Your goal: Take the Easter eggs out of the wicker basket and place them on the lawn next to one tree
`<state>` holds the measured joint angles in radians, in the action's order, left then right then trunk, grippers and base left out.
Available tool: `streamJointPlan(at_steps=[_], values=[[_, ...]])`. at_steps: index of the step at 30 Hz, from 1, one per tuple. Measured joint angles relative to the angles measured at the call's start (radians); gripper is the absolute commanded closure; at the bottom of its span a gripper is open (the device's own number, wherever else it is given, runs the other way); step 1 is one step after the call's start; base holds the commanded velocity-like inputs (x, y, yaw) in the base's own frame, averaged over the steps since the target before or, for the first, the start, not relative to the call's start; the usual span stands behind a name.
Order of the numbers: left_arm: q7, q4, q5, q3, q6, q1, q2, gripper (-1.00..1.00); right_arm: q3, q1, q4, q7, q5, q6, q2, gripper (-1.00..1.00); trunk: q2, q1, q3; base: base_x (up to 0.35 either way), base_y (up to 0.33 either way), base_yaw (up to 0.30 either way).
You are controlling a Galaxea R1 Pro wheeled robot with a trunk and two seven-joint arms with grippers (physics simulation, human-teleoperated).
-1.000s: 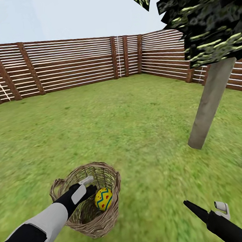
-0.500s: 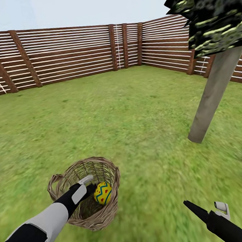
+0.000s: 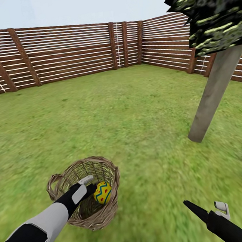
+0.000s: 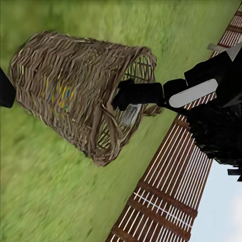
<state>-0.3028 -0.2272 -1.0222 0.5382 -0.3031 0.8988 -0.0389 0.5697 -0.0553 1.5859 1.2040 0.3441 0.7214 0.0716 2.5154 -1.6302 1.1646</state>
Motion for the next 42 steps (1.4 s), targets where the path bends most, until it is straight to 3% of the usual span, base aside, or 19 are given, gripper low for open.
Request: streamJointPlan(at_steps=[19, 42], values=[[0.000, 0.000, 0.000, 0.001, -0.001, 0.000, 0.000, -1.00, 0.000, 0.000, 0.000, 0.000, 0.000, 0.000, 0.000, -1.00, 0.000, 0.000, 0.000, 0.143, -0.062, 0.000], [0.000, 0.001, 0.000, 0.000, -0.001, 0.000, 0.000, -1.00, 0.000, 0.000, 0.000, 0.000, 0.000, 0.000, 0.000, -1.00, 0.000, 0.000, 0.000, 0.036, -0.001, 0.000]])
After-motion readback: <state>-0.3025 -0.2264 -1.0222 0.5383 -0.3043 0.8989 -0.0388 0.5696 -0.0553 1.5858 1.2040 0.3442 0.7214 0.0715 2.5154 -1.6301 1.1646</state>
